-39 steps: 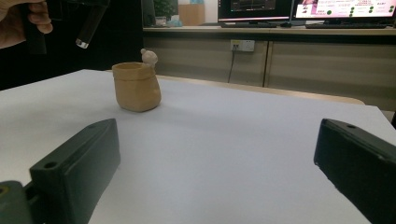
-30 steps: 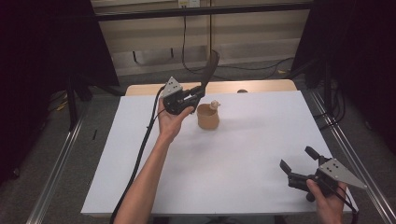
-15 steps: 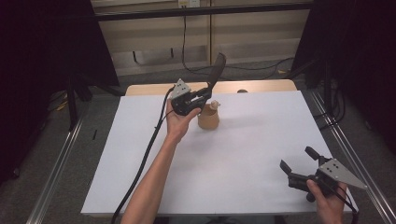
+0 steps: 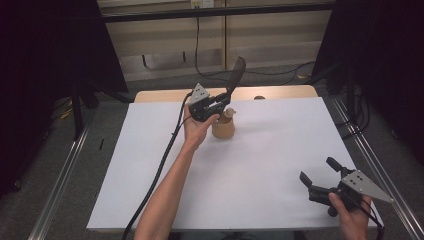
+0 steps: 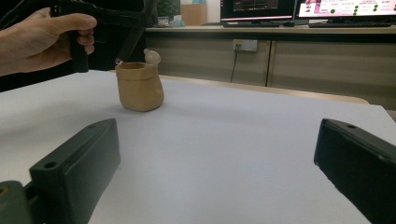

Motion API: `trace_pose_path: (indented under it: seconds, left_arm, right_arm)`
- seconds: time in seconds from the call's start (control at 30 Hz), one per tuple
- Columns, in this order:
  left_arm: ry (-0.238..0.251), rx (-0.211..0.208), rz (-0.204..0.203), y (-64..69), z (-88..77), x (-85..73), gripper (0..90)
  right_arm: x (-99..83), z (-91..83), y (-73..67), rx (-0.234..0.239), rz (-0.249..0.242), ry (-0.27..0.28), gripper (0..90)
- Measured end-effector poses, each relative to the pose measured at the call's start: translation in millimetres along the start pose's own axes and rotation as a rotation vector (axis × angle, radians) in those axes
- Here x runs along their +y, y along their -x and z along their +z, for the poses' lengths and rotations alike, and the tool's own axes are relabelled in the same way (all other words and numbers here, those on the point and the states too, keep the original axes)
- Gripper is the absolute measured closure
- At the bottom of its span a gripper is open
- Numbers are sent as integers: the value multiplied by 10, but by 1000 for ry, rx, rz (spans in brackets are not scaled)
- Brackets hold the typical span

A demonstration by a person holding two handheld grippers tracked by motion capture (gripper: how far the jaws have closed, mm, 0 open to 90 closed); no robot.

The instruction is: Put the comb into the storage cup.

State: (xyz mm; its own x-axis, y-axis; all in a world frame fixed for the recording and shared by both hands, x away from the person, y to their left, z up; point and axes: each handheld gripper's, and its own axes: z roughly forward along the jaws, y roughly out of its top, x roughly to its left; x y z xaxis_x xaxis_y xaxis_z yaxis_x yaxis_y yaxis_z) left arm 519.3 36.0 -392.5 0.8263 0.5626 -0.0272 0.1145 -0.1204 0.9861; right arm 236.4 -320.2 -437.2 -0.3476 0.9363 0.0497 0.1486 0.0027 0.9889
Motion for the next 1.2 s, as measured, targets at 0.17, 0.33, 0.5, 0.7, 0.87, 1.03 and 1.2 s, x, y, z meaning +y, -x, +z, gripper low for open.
trace_pose_path:
  seconds: [0.17,0.33,0.5,0.7,0.87,1.03,1.2]
  left_arm:
    - [-20,-6,7,20,57,-75,728]
    - [-23,-10,2,14,53,-114,727]
    - [-8,-8,-21,0,25,-145,728]
    - [-19,-4,-16,-8,14,-163,728]
    - [-50,22,-8,-39,5,-187,729]
    - [-47,20,-18,-37,6,-203,728]
    - [-57,16,-34,-42,-4,-235,728]
  right_arm:
    - [0,-1,5,1,-3,0,0]
    - [-1,-4,5,0,-3,0,0]
    - [-1,-4,0,1,-2,0,0]
    - [-3,1,3,2,-7,0,0]
    - [-4,-1,4,1,-6,-2,0]
    - [-3,1,2,0,-7,-2,0]
    - [-5,0,4,0,-7,-3,0]
